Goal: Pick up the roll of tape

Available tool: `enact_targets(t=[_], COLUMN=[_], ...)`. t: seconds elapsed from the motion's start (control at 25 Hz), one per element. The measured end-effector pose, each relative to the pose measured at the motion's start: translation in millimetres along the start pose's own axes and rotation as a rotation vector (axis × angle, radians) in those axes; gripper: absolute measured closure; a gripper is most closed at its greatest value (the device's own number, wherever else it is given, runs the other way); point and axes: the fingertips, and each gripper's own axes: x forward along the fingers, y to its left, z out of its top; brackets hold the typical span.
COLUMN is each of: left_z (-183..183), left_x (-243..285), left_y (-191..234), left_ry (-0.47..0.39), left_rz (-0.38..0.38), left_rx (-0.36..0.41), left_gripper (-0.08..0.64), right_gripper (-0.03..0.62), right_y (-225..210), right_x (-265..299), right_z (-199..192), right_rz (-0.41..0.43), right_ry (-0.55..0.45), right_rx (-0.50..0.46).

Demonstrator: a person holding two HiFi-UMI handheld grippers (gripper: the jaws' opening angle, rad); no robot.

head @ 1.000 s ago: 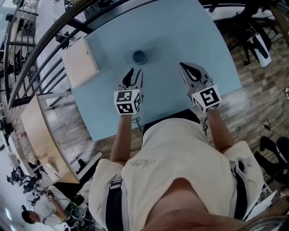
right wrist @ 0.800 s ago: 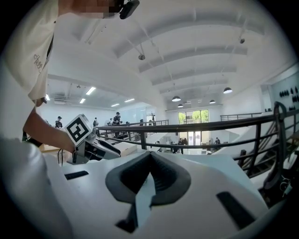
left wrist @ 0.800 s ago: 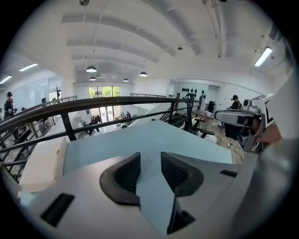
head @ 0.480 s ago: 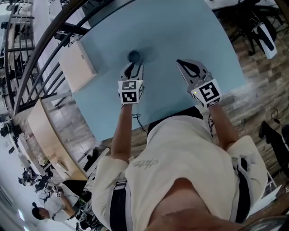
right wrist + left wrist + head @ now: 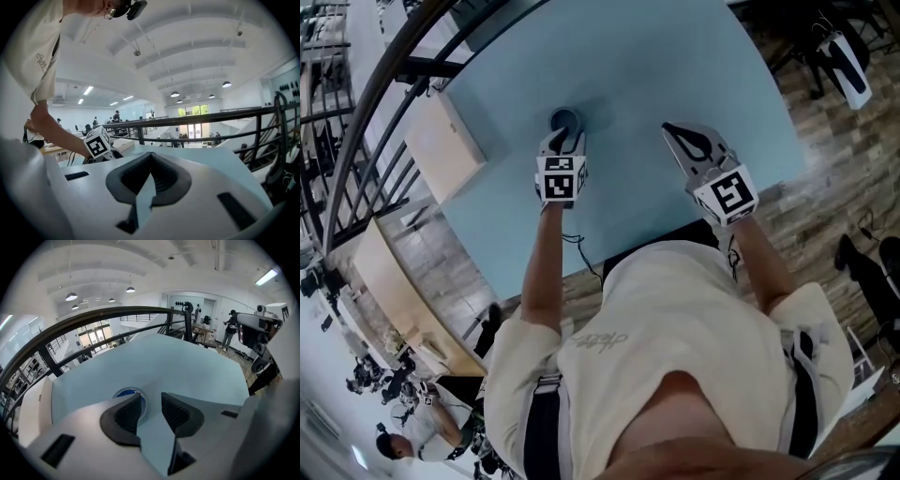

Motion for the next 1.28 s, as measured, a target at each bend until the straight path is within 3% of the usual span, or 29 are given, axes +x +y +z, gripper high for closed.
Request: enact_targets(t=[0.92, 1.28], left_z=[-42.3, -48.4], left_x=[61.6, 67.5], left_y=[6.8, 8.3], left_ry=[0.235, 0.290], left_rz=[-0.080, -0.063], left_rx=[0.033, 0.125], left_gripper=[0.414, 0.495], right_gripper=[0.584, 0.584], right_y=[-24.6, -28.8], right_x=[14.7, -1.3], right_z=[-42.1, -52.4], right_rz=[-0.024, -0.021], right_ry=[0.102, 0.120], right_rx=[0.089, 0.104])
